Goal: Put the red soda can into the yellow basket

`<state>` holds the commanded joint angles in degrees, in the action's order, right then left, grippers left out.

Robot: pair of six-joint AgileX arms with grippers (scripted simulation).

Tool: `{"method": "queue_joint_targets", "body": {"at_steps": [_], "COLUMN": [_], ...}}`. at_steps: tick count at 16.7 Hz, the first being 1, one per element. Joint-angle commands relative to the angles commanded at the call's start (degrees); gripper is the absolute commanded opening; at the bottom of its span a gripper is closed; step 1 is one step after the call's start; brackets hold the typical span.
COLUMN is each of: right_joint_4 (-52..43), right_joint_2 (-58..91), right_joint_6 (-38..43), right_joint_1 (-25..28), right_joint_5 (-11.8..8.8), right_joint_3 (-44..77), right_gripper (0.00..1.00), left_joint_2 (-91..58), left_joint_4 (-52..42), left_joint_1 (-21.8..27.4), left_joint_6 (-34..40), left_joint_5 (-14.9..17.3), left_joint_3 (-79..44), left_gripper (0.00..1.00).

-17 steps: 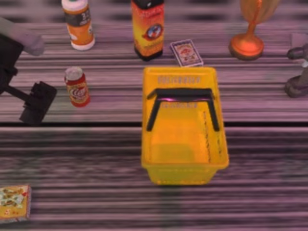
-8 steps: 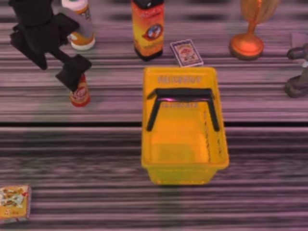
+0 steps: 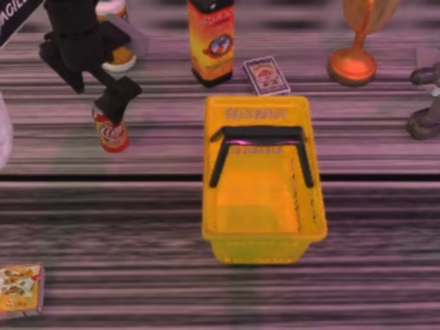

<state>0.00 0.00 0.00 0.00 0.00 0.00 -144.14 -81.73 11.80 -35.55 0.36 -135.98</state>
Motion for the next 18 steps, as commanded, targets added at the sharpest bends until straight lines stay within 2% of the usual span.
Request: {"method": "queue_joint_targets", "body": {"at_steps": [6,13,17,18], "right_joint_4": [0.0,0.0,0.0,0.0], "right_joint_2": [0.0,0.0,0.0,0.0], "right_joint_6": [0.0,0.0,0.0,0.0], "right_joint_1": [0.0,0.0,0.0,0.0], "right_joint_5": [0.0,0.0,0.0,0.0], "right_joint_3": [0.0,0.0,0.0,0.0], "right_gripper": [1.00,1.00,1.00,1.00], "left_joint_2": [0.1,0.0,-0.1,-0.1], "left_joint_4": [0.3,10.9,11.3,11.3], "left_joint_1": [-0.1,-0.1,-0.1,-0.1], "left_joint_6": [0.0,0.0,-0.1,-0.1], "left_joint_5": [0.0,0.0,0.0,0.0], "left_joint_3": [0.3,10.8,11.2,11.2], "left_gripper": [1.00,1.00,1.00,0.92]}}
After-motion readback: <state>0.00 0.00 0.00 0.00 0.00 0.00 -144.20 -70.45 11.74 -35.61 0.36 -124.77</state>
